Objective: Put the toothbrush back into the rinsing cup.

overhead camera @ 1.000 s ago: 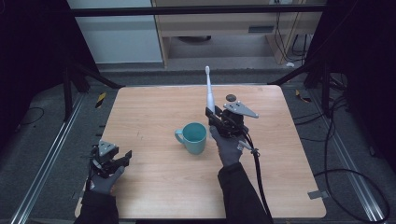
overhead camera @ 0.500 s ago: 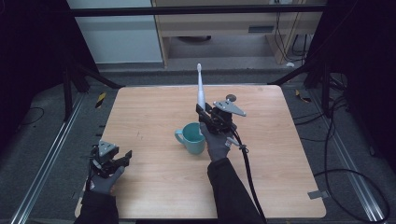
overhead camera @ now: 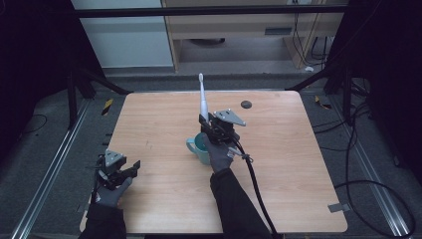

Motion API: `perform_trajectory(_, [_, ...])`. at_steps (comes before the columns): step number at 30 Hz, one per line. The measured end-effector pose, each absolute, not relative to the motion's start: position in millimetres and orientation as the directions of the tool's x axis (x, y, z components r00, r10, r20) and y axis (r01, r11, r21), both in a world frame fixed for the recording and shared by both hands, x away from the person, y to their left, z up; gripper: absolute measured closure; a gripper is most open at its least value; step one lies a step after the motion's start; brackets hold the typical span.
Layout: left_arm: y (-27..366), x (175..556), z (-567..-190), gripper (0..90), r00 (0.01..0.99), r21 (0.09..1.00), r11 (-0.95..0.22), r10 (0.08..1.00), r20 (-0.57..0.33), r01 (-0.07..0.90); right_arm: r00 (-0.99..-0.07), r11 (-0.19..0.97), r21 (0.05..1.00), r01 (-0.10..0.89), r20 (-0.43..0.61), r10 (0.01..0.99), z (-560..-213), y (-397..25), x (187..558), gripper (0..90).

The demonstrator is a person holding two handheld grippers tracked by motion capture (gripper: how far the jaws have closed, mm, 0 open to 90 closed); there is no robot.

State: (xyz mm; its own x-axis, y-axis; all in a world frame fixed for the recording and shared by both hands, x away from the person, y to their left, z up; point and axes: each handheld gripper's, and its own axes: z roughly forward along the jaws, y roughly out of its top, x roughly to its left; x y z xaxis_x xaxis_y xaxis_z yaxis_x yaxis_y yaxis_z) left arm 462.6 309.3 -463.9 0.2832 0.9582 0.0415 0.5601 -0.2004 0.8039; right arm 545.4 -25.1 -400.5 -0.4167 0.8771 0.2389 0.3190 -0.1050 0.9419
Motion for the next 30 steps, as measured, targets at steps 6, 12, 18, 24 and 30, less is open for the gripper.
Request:
perform_trajectory(6, [309.0,462.6,-463.8,43.1,0.284,0.803,-0.202,0.958,0.043,0.560,-0.404,-0.100,0.936,0.336,0.239,0.883,-410.1,-21.9,547.5,66.5])
perform_trajectory(12, [309.3,462.6,-463.8,43.5,0.284,0.804,-0.201,0.958,0.041,0.560,-0.402,-0.085,0.935,0.343,0.228,0.887,-416.6,-20.2,548.0,66.5])
perform_trajectory(18, [309.4,462.6,-463.7,43.7,0.284,0.805,-0.201,0.958,0.042,0.559,-0.392,-0.068,0.930,0.360,0.217,0.894,-424.7,-19.8,547.7,66.5])
perform_trajectory(24, [309.2,462.8,-463.9,43.7,0.285,0.803,-0.204,0.958,0.044,0.561,-0.390,-0.026,0.930,0.367,0.179,0.903,-428.1,-18.4,543.8,66.3])
perform_trajectory(30, [309.6,463.2,-464.0,43.8,0.285,0.802,-0.202,0.958,0.042,0.562,-0.382,-0.002,0.917,0.398,0.168,0.909,-432.8,-17.3,543.0,66.2])
